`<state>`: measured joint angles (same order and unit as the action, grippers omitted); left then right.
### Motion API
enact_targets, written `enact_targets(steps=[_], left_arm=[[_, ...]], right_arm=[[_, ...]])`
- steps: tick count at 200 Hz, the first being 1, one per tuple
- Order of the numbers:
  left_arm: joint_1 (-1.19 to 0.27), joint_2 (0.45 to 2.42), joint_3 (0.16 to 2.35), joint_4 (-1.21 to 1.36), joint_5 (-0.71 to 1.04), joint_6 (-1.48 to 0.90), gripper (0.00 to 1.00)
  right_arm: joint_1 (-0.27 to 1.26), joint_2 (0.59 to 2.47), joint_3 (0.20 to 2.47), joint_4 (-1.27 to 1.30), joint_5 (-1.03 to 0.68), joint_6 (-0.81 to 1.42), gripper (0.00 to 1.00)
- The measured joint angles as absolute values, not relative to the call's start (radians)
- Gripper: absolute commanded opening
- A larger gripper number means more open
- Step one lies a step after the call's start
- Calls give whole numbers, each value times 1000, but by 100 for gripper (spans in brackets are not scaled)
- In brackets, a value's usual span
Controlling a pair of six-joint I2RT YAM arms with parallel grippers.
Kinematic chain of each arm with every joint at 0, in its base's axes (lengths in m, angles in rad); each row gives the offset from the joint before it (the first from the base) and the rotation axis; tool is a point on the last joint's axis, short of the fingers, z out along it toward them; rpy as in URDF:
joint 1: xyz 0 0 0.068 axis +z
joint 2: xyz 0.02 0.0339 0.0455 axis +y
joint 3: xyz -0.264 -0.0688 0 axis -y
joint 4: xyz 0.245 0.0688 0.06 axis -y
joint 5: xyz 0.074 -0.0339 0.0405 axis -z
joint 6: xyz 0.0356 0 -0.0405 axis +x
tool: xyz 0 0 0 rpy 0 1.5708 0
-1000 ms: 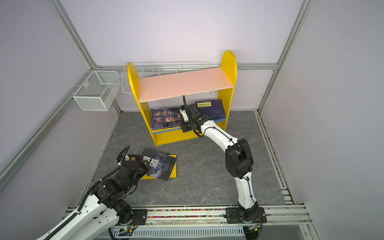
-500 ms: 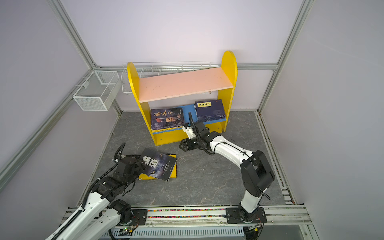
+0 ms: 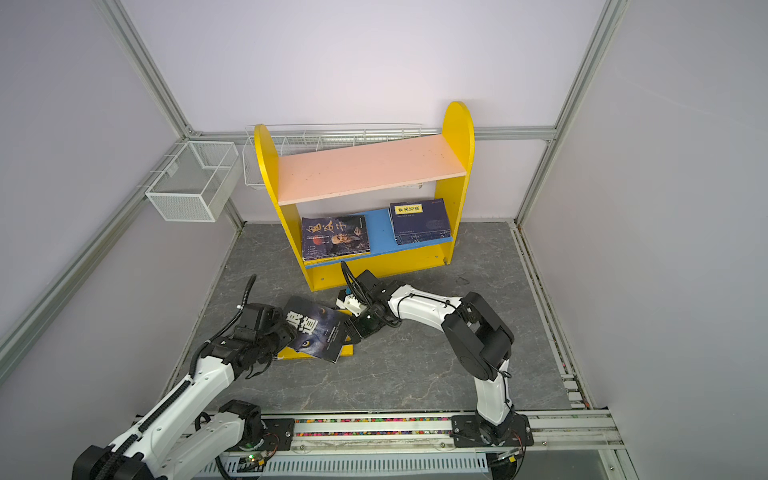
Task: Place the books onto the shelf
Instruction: 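Release the purple book and reach the right gripper down to the wolf-eye book, then grasp the black wolf-eye book with the right gripper while the left releases it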
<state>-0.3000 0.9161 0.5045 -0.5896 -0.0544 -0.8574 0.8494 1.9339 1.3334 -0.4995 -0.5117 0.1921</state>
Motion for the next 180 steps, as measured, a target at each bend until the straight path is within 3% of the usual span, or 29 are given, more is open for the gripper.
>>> enact_targets(steps=[65, 128, 144, 180], left_arm=[[-257, 867, 479, -598, -107, -830, 71], [-163, 934, 452, -457, 1, -794, 69], [-162, 958, 444, -409, 26, -787, 64], [-156, 966, 421, -322, 72, -789, 28]], right_arm=[[853, 1949, 1354, -509, -517, 185, 60], [853, 1949, 1354, -510, -517, 181, 60], [852, 1949, 1354, -511, -517, 179, 59], [848, 1949, 1352, -517, -513, 179, 60]])
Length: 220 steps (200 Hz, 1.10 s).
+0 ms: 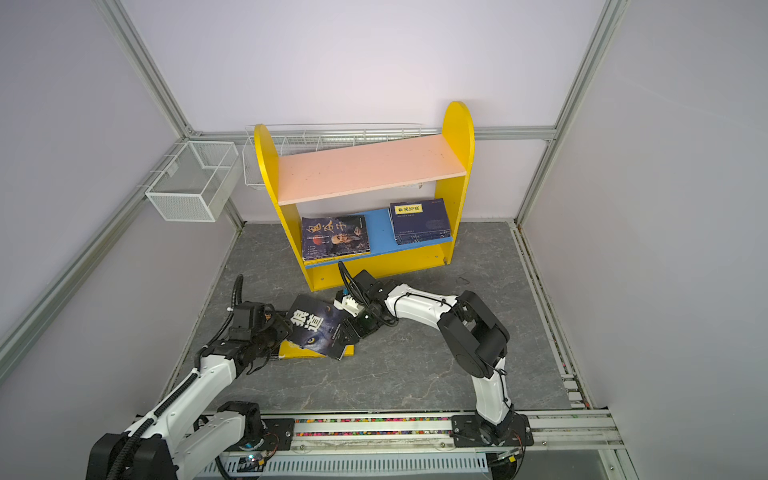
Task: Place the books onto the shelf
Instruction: 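Grasp the black wolf-eye book with the right gripper while the left releases it, then lift the wolf-eye book and carry it toward the shelf with the right gripper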
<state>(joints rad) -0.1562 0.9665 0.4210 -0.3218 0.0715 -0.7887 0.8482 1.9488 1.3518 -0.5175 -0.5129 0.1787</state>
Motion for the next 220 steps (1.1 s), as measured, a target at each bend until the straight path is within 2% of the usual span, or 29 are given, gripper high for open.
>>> enact_targets(steps=[15, 26, 71, 116, 178, 220], left_arm=[[-152, 955, 405, -281, 86, -786, 10], [-151, 940, 392, -245, 96, -797, 0], [-151, 860, 349, -212, 118, -809, 0], [-154, 665, 350, -305, 146, -865, 0], [-159, 496, 322, -313, 155, -1176, 0], [-216, 390, 301, -315, 38, -1338, 0]], right_arm=[[842, 1949, 1346, -525, -509, 179, 60], [837, 1949, 1345, -530, -506, 179, 59], [824, 1947, 1328, -519, -514, 191, 60], [752, 1865, 1240, -441, -553, 241, 61], [681, 1720, 1124, -299, -654, 356, 65], [669, 1691, 1068, -226, -752, 441, 70]])
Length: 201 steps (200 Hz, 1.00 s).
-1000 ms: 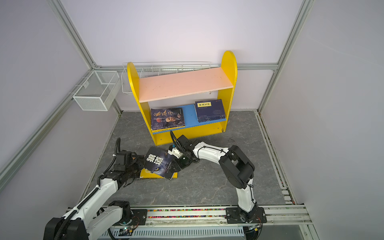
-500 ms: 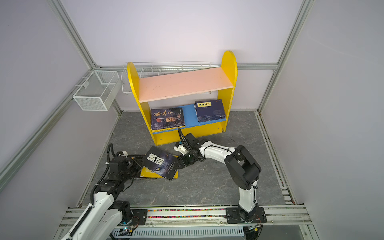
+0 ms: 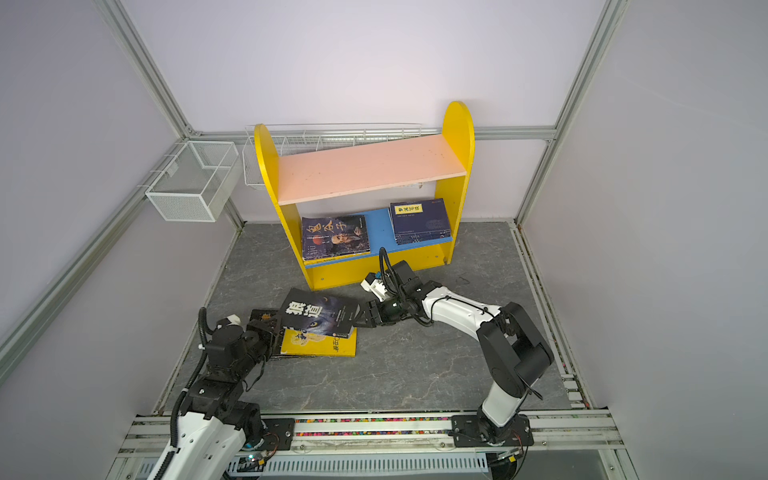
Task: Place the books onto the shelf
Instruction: 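Lift the wolf-eye book and carry it toward the shelf with the right gripper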
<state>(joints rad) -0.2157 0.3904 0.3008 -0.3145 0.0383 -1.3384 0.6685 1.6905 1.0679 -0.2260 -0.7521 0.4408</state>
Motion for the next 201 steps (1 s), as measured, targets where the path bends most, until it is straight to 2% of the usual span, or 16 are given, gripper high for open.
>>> enact_targets(steps=[45, 97, 201], left_arm=[[-289, 334, 262, -291, -81, -1422, 0], [-299, 334, 237, -214, -154, -1436, 0], [-332, 408, 237, -51, -179, -1417, 0]], right_arm=[[662, 1691, 1044, -88, -851, 572, 73], [663, 1725, 1040, 85, -944, 718, 73], [682, 1793, 1040, 220, -994, 850, 72]])
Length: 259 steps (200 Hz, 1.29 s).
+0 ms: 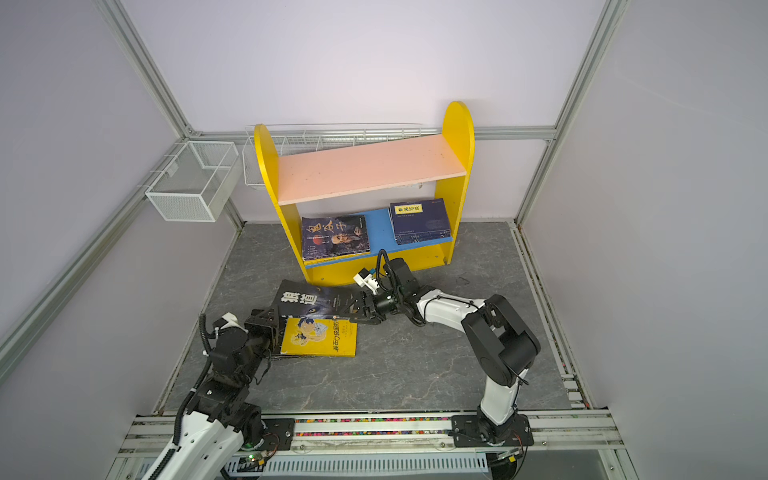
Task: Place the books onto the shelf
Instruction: 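Lift the wolf-eye book and carry it toward the shelf with the right gripper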
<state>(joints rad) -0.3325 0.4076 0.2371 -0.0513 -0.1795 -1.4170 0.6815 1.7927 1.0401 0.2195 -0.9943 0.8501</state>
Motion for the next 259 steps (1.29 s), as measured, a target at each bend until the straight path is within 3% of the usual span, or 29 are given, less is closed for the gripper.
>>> enact_targets(steps=[30, 84, 152, 170, 198, 218, 259], left_arm=[[-340, 417, 237, -32, -187, -1406, 0], [-347, 422, 237, 10, -186, -1376, 0], [-364, 386, 231, 14, -168, -1302, 0], [-370, 383, 228, 18, -162, -1298, 0], [-378, 372, 227, -2, -142, -1298, 30], [-390, 352, 226, -45, -115, -1290, 46], [-394, 304, 235, -160, -109, -1280, 64]], right_arm=[[688, 1816, 1040, 247, -998, 881, 69], [680, 1839, 1037, 439, -988, 1034, 51], [655, 1928, 970, 929, -975, 1394, 11], [647, 1921, 958, 956, -973, 1406, 7], [644, 1840, 945, 818, -952, 1325, 7], [636, 1744, 950, 653, -922, 1213, 7], [580, 1588, 984, 316, -931, 980, 7]])
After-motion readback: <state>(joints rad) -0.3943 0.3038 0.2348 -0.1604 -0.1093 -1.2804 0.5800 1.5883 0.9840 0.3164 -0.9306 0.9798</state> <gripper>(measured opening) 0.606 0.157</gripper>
